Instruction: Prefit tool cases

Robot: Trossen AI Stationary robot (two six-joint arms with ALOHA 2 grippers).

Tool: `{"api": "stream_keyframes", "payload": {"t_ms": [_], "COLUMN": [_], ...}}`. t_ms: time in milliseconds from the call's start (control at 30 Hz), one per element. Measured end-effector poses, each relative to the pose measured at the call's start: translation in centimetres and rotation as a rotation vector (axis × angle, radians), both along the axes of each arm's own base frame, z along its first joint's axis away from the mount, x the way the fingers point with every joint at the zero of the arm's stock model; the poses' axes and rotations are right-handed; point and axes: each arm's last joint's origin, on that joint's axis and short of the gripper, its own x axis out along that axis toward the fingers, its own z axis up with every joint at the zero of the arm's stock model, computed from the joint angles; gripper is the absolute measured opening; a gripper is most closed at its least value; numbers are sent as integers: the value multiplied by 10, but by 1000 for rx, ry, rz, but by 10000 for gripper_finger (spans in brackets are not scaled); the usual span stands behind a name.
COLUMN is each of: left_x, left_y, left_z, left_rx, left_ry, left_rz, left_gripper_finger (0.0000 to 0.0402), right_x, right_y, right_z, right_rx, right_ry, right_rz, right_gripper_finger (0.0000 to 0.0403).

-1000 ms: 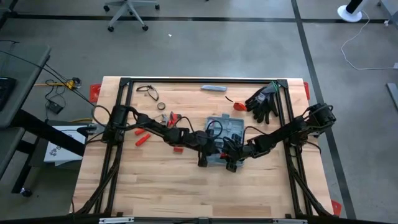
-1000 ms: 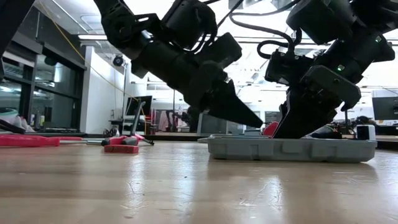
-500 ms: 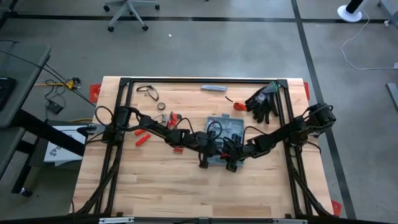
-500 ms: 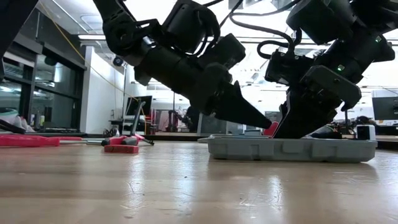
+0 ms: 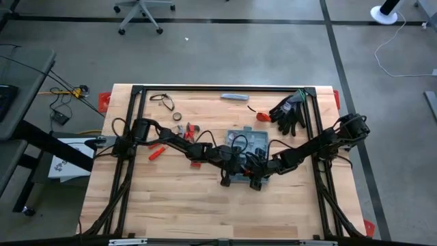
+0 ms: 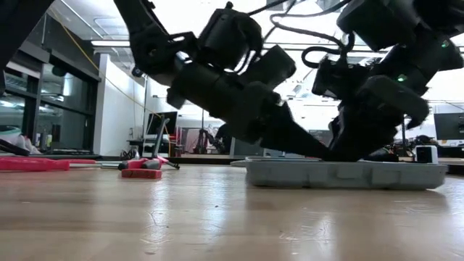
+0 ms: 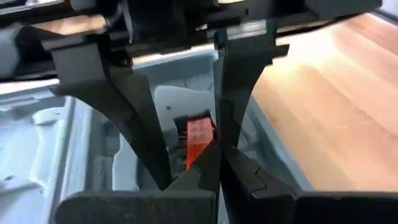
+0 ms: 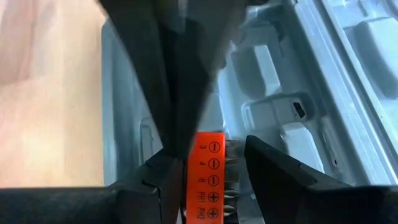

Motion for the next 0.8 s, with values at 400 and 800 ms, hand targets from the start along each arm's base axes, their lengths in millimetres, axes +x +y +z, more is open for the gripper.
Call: {"api": "stream_keyframes", "payload": {"t_ms": [400, 800], "left_x": [9, 8], "left_y": [0, 0], "left_z": [-10, -13], "left_rx": [-10, -10], "left_ry": [88, 113], "left_rz": [25, 35], "left_gripper_finger": [0, 0], "right_x": [0, -14], "right_y": [2, -4], "right_z": [0, 34], "right_rx": [2, 10], "right_ry": [-1, -38], "right_rz": [4, -13], "right_gripper_finger": [162, 162]}}
